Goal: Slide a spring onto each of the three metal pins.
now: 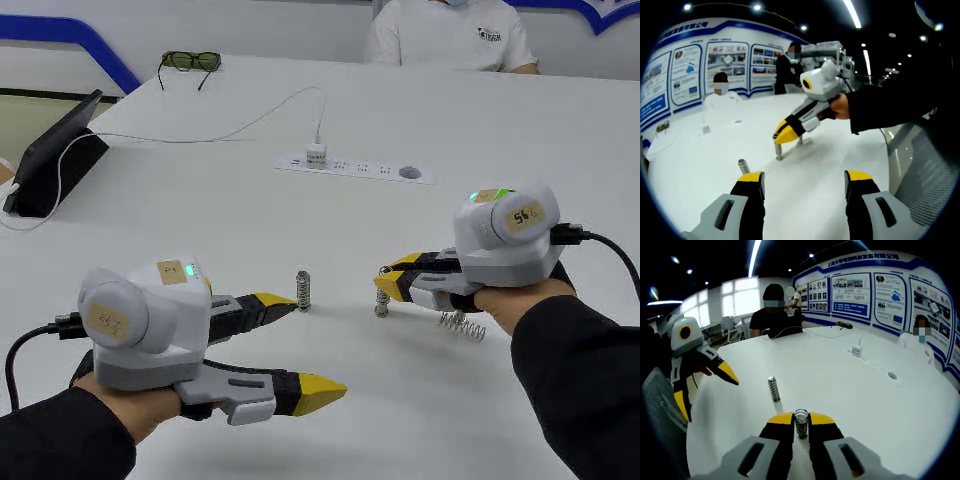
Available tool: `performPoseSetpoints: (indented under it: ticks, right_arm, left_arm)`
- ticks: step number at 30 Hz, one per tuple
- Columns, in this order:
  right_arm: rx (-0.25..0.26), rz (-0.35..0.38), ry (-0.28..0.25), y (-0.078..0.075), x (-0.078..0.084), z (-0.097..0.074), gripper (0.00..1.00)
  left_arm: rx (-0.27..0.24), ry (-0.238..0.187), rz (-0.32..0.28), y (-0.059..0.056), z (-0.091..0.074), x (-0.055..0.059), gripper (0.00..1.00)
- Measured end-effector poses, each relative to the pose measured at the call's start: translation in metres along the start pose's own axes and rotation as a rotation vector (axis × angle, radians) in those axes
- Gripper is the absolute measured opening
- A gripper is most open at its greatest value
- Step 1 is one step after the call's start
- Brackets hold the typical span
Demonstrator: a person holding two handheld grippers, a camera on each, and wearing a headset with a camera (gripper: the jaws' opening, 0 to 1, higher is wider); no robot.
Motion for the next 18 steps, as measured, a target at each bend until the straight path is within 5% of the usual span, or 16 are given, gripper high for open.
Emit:
performPoseSetpoints:
  ticks: [18]
  right_arm:
    - [0.01, -0.002, 0.048, -0.0005, 0.0104, 0.0057, 0.13]
  left_arm:
    - [0.004, 0.004, 0.001, -0.0021, 0.0007, -0.001, 0.65]
Point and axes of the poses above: the centre of the closed fingertips' face, and the gripper's own axes: z roughly forward along the fingers, y roughly to its left, x roughly out of its underside, the point moved 10 cm from there along -z, roughly backward along the fingers, and after that the axes turned 7 degrees about -x, right-handed, at the moved point
